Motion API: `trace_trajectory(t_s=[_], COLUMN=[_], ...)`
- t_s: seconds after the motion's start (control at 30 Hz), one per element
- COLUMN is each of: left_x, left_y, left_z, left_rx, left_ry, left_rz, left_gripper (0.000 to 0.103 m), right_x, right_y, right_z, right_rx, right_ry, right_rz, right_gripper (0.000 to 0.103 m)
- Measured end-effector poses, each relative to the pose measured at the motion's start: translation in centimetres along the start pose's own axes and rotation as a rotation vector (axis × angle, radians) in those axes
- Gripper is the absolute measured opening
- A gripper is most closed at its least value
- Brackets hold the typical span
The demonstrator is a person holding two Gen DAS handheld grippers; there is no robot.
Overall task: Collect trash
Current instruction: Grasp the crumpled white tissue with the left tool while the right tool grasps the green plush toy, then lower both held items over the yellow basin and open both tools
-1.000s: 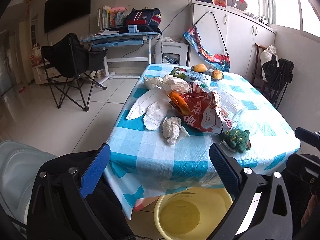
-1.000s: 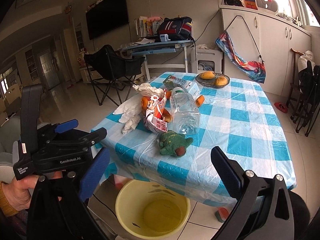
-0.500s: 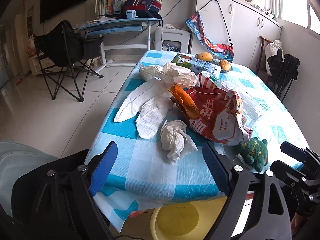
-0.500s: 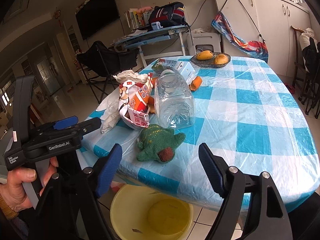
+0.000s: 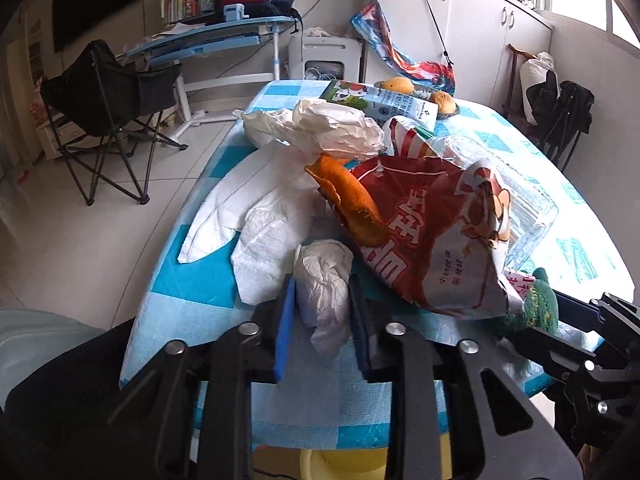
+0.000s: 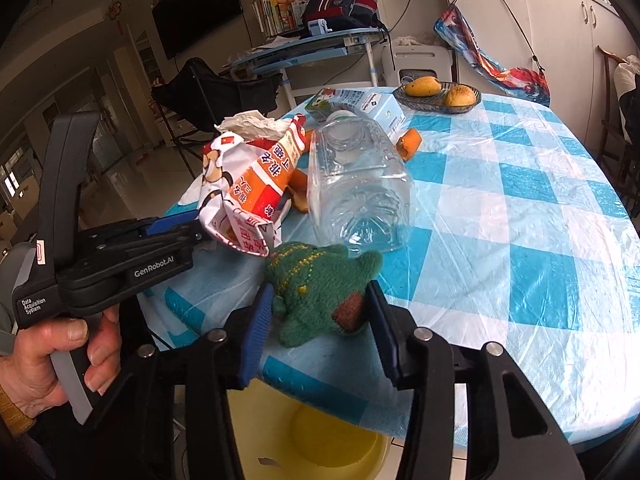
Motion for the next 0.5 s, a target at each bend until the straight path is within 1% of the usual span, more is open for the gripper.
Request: trace_trajectory(t_s=[0.03, 0.13, 0.23, 0.33, 0.43, 0.5], left_x=[0.0, -0.1, -0.4, -1.3, -3.0, -4.5], left_y=[0.0, -0.2, -0.4, -0.6, -1.0, -1.5], left_z=[0.1, 1.2, 3.0, 4.9, 6.5, 7.3], left_rx=[-0.008, -0.032, -0.063, -0.094, -0.125, -0.145], left_ry=[-0.001, -0.012, -0.028, -0.03, -0.008, 0.02], left_rz=[0.004, 0.011, 0.021, 0.036, 0.043, 0.034], left_gripper=[0.02, 0.019, 0.019, 0.019, 0.019, 0.019], right_x=[0.0, 0.0, -0.1, -0.9, -2.6, -4.1], right_y=[0.1, 0.6, 1.3, 2.0, 3.0, 4.0], right_z=[0.2, 1.4, 2.9, 4.7, 5.8, 5.9], right_rx=[0.009, 0.027, 0.04, 0.056, 0.078, 0.096], right_ry=[-0.002, -0.015, -0.027, -0.022, 0.012, 0.073], right_rz=[-0.001, 0.004, 0.012, 0.015, 0.028, 0.051], right_gripper=[0.042, 0.039, 0.039, 0.039, 0.039, 0.039])
Point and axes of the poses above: each gripper's, at about its wrist camera, not at the fingertips, and z roughly against the way its jaws point, y to its left, x to its top, the point moved 4 cm from there along -z, roughly the way its jaws point, and after that the axes turned 1 degree about -x, right-handed, at the moved point
